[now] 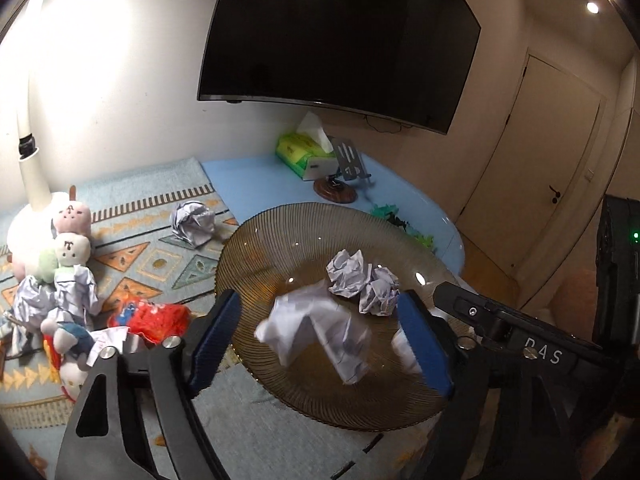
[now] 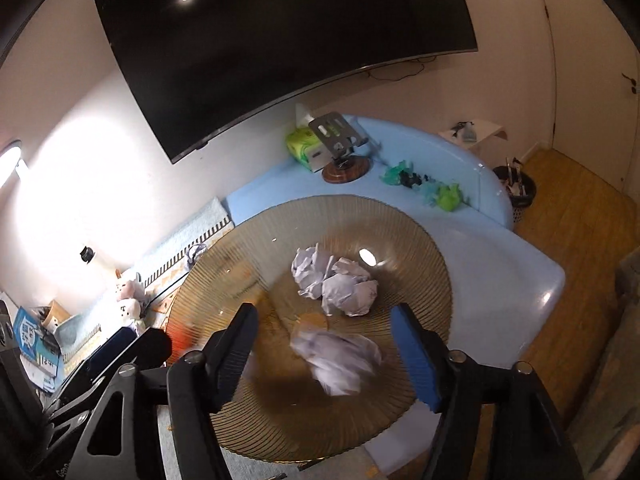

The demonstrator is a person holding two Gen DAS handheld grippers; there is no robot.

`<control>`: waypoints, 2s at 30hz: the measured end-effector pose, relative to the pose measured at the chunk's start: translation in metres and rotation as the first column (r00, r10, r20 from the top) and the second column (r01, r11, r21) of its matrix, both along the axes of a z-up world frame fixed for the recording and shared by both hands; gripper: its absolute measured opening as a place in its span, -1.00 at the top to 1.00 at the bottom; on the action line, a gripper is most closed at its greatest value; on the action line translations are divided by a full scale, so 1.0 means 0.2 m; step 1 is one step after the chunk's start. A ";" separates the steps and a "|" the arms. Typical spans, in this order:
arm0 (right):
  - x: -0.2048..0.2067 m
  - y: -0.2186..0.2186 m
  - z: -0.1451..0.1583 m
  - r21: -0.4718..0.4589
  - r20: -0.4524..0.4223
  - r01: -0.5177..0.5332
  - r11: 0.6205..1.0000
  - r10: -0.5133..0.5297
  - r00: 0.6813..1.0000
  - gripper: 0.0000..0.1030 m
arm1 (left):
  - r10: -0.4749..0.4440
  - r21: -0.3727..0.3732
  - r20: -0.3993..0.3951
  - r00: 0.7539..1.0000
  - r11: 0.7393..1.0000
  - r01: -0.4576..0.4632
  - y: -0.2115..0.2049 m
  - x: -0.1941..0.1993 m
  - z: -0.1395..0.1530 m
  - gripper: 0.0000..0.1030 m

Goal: Organize objects
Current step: 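Open both tools to release the paper balls onto the glass table, then move both open tools back over the rug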

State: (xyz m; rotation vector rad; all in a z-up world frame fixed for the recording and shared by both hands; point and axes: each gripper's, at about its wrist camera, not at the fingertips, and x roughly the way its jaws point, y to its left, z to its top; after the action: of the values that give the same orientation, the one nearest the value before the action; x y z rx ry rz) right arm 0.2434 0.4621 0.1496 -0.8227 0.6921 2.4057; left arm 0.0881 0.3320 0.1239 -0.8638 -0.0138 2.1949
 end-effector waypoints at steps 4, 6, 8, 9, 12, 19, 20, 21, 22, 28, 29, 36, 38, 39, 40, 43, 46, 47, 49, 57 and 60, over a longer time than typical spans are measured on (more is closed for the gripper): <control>0.01 0.01 0.00 -0.012 -0.020 -0.009 1.000 0.009 1.000 -0.32 | 0.015 0.010 -0.028 1.000 1.000 -0.015 -0.05 0.02 0.02 -0.79; 0.00 -0.03 0.01 -0.007 -0.022 -0.029 1.000 0.029 0.999 -0.33 | 0.018 0.021 -0.033 0.999 1.000 -0.018 -0.09 0.03 0.03 -0.79; -0.01 -0.09 0.02 -0.003 -0.026 -0.060 0.998 0.060 0.998 -0.33 | 0.037 0.031 -0.039 0.999 0.999 -0.036 -0.15 0.04 0.04 -0.81; -0.03 -0.13 0.02 -0.003 -0.029 -0.081 0.997 0.081 0.996 -0.33 | 0.051 0.037 -0.042 0.998 0.998 -0.049 -0.19 0.05 0.05 -0.81; -0.07 -0.26 0.04 0.005 -0.036 -0.147 0.989 0.147 0.988 -0.33 | 0.099 0.051 -0.060 0.993 0.994 -0.096 -0.31 0.08 0.07 -0.81; -0.20 -0.62 0.05 0.061 -0.037 -0.318 0.946 0.320 0.947 -0.34 | 0.277 0.098 -0.101 0.956 0.959 -0.267 -0.69 0.14 0.11 -0.99; -0.21 -0.67 0.04 0.066 -0.040 -0.339 0.939 0.342 0.939 -0.35 | 0.316 0.103 -0.111 0.942 0.947 -0.306 -0.76 0.14 0.11 -0.99; -0.23 -0.71 0.03 0.072 -0.044 -0.358 0.931 0.361 0.931 -0.45 | 0.362 0.101 -0.126 0.924 0.931 -0.351 -0.84 0.14 0.11 -0.99; -0.24 -0.76 0.02 0.081 -0.050 -0.376 0.923 0.381 0.923 -0.54 | 0.411 0.094 -0.141 0.900 0.911 -0.402 -0.92 0.13 0.11 -0.99; -0.36 -1.06 -0.13 0.132 -0.014 -0.501 0.855 0.507 0.862 -0.83 | 0.602 0.035 -0.099 0.792 0.798 -0.602 -1.41 0.02 -0.06 -0.99; -0.39 -1.09 -0.15 0.139 -0.010 -0.515 0.846 0.521 0.853 -0.82 | 0.622 0.018 -0.088 0.778 0.782 -0.623 -1.47 0.01 -0.11 -0.99; -0.53 -1.41 -0.36 0.263 0.085 -0.634 0.727 0.637 0.766 -0.83 | 0.687 -0.019 0.064 0.724 0.726 -0.688 -1.75 -0.11 -0.39 -0.99; -0.56 -1.47 -0.39 0.264 0.089 -0.658 0.706 0.661 0.745 -0.83 | 0.703 -0.032 0.043 0.709 0.711 -0.703 -1.76 -0.12 -0.41 -0.99; -0.58 -1.49 -0.40 0.280 0.097 -0.662 0.695 0.665 0.740 -0.83 | 0.707 -0.047 0.023 0.707 0.707 -0.705 -1.76 -0.13 -0.41 -0.99; -0.59 -1.52 -0.42 0.296 0.113 -0.664 0.687 0.665 0.739 -0.83 | 0.709 -0.059 0.002 0.706 0.704 -0.707 -1.75 -0.14 -0.40 -0.99; -0.67 -1.55 -0.48 0.271 0.194 -0.678 0.684 0.651 0.734 -0.83 | 0.715 -0.086 -0.023 0.699 0.695 -0.714 -1.73 -0.16 -0.42 -0.99; -0.69 -1.54 -0.50 0.244 0.215 -0.681 0.691 0.646 0.733 -0.83 | 0.676 -0.126 -0.006 0.737 0.731 -0.671 -1.69 -0.19 -0.44 -0.99; -0.70 -1.54 -0.51 0.231 0.218 -0.682 0.694 0.647 0.731 -0.83 | 0.674 -0.129 -0.013 0.739 0.732 -0.669 -1.69 -0.18 -0.44 -0.99; -0.71 -1.52 -0.53 0.206 0.232 -0.683 0.701 0.643 0.730 -0.83 | 0.677 -0.133 -0.010 0.736 0.729 -0.672 -1.69 -0.18 -0.44 -0.99; -0.73 -1.54 -0.59 0.179 0.302 -0.690 0.701 0.628 0.717 -0.83 | 0.675 -0.154 0.105 0.730 0.736 -0.659 -1.73 -0.24 -0.50 -0.99; -0.74 -1.53 -0.60 0.171 0.302 -0.686 0.707 0.625 0.720 -0.83 | 0.665 -0.148 0.151 0.731 0.747 -0.649 -1.75 -0.26 -0.53 -0.99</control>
State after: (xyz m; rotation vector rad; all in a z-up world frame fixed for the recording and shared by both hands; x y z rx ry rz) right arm 0.0955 0.1570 0.0302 -1.3723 -0.0747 2.8610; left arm 0.0361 -0.0188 0.0189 -1.2684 -0.3846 2.7696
